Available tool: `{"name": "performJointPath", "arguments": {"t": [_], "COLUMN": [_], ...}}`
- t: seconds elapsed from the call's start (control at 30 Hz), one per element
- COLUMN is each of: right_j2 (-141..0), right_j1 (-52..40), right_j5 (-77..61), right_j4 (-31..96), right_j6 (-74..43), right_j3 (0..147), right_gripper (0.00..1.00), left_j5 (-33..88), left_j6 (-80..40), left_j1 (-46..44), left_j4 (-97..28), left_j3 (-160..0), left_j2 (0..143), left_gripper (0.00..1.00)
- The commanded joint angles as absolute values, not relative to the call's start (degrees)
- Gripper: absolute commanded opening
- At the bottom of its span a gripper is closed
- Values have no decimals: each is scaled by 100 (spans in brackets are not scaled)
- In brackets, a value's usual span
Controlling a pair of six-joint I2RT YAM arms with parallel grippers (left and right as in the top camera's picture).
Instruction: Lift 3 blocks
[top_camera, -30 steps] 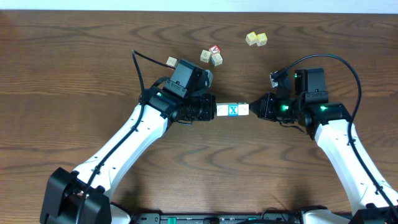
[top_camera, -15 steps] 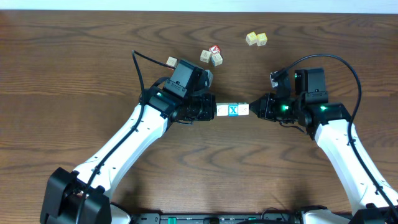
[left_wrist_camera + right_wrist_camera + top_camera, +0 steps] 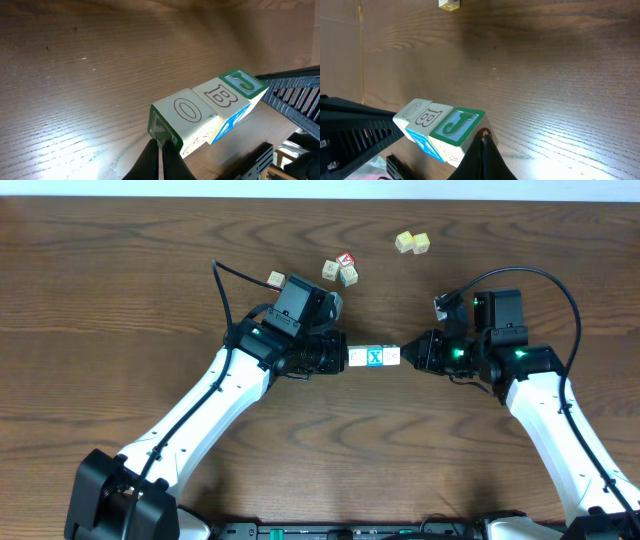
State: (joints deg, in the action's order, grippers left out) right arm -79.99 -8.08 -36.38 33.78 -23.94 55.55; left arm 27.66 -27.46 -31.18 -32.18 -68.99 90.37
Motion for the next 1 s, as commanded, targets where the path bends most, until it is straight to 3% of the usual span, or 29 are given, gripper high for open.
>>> {"name": "performJointPath", "arguments": {"t": [0.0,0.97], "right_j2": [-7900,-7902], "right_j1": [-1138,-1398], "right_j5": [-4659,-4392], "right_j4": [3361,3293], "right_j6": [-2484,-2641], "right_j3": [5625,5623], "right_gripper": [1,1], "left_j5": [3236,3236], "left_j6": [-2825,-2840], "left_j1": [-3251,-3262], "left_j4": [-3035,-2945], "left_j3": [-6954,-6954], "left_j2": [9059,9072], "left_gripper": [7,7]}}
